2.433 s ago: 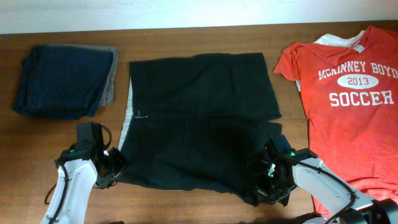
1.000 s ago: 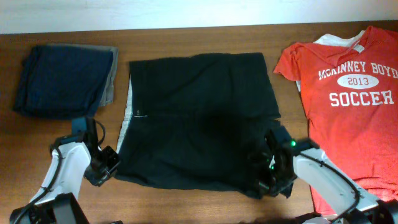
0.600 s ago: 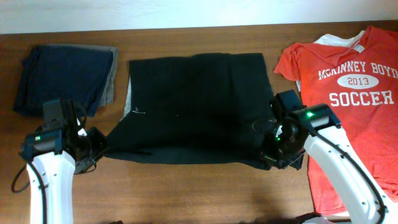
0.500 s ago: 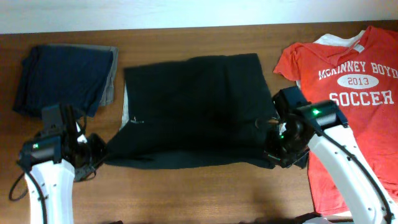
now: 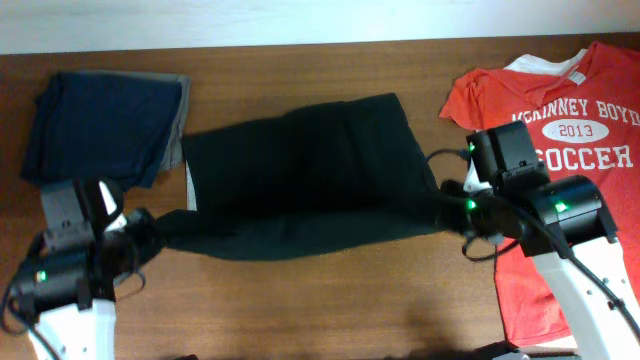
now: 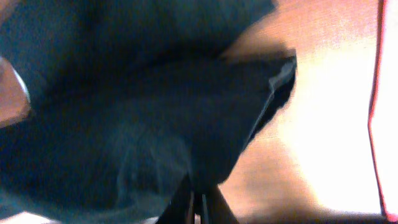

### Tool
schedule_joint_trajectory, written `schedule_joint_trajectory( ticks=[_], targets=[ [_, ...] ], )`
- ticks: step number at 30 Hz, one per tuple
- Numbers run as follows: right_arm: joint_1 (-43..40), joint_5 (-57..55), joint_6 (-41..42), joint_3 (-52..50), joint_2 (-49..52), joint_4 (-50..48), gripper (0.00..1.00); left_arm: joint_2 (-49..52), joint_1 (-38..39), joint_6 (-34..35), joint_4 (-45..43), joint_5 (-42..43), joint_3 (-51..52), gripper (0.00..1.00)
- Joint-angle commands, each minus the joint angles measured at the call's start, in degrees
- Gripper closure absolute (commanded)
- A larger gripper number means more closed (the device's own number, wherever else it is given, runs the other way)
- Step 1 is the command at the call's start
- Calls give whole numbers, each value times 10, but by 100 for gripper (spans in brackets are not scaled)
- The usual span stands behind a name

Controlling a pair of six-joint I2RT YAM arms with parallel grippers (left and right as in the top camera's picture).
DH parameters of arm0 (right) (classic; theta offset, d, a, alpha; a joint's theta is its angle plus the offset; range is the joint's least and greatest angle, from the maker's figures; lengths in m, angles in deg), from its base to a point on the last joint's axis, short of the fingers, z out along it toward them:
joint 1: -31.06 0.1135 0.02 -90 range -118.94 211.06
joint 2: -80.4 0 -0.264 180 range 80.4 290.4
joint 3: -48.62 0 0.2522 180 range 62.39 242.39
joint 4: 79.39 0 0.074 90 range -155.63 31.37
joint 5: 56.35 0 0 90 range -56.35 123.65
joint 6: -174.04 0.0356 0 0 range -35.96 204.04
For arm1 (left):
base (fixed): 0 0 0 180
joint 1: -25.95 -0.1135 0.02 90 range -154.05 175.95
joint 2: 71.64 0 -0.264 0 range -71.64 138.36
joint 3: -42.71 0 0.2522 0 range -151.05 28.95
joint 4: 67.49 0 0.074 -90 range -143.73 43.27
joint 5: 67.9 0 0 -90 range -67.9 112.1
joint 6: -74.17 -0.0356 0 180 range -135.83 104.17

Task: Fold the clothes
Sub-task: 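Lift both leg hems and fold them up onto the waistband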

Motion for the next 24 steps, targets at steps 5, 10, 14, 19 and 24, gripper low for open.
schedule_joint_trajectory(
  ticks=[5, 10, 14, 19, 24],
  targets=[
    [3, -116, -54, 15, 61, -166, 96, 133, -1, -9, -174, 63, -10, 99],
    [3, -139, -69, 15, 176, -247, 96, 192, 26, -9, -294, 72, -10, 100],
    [2, -147, -92, 15, 272, -354, 96, 239, 70, -9, -365, 17, -10, 100],
    [2, -169, -92, 15, 374, -447, 96, 385, 129, -9, -453, -88, -10, 100],
    [-2, -241, -92, 15, 394, -501, 96, 470, 129, -9, -532, -155, -10, 100]
  ],
)
